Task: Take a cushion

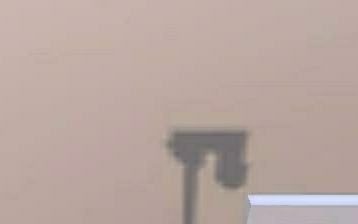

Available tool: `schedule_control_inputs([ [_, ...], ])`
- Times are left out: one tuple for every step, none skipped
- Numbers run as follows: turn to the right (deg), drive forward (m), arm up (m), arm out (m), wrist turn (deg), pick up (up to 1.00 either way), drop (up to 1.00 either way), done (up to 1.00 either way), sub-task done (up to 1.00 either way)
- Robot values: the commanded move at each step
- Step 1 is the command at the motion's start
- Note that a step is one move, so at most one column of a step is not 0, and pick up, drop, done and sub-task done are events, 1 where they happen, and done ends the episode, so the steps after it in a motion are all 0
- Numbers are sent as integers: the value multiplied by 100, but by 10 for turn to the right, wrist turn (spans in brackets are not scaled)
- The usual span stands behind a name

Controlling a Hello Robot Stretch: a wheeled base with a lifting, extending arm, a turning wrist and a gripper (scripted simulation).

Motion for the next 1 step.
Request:
schedule_control_inputs([
  [0, 0, 50, 0, 0, 0, 0, 0, 0],
])
